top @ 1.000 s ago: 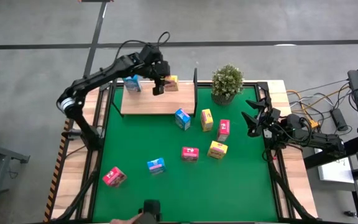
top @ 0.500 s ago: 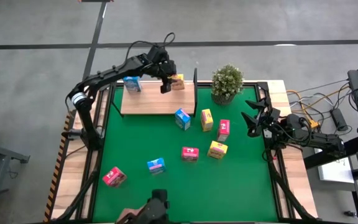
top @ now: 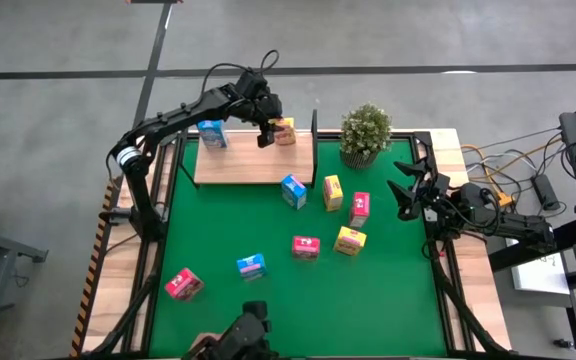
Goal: Stack cereal on shelf
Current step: Put the left yellow cereal box on the shelf
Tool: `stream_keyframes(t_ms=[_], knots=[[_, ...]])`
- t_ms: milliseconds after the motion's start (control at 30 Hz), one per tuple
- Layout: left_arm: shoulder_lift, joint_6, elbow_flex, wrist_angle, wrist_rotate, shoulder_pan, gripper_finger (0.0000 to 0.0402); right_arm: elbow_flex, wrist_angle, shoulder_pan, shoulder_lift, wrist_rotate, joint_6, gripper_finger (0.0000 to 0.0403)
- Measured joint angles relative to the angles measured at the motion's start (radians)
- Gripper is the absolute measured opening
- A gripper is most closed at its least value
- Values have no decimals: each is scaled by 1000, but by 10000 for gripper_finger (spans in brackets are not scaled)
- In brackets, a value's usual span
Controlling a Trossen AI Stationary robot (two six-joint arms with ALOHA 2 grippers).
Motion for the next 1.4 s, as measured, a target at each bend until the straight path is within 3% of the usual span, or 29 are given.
stream_keyframes(t_ms=[400,900,1200,1400], knots=[[1,-5,-11,7,-1,4,162,0,0,0,0,0,-1,274],[32,-9,-11,47,-1,7,223,0,-4,0,0,0,4,274],[-51,-35,-13,-4,-3,-5,227,0,-5,0,0,0,5,274],[-141,-34,-13,-137,-2,-49,218,0,-5,0,0,0,6,274]])
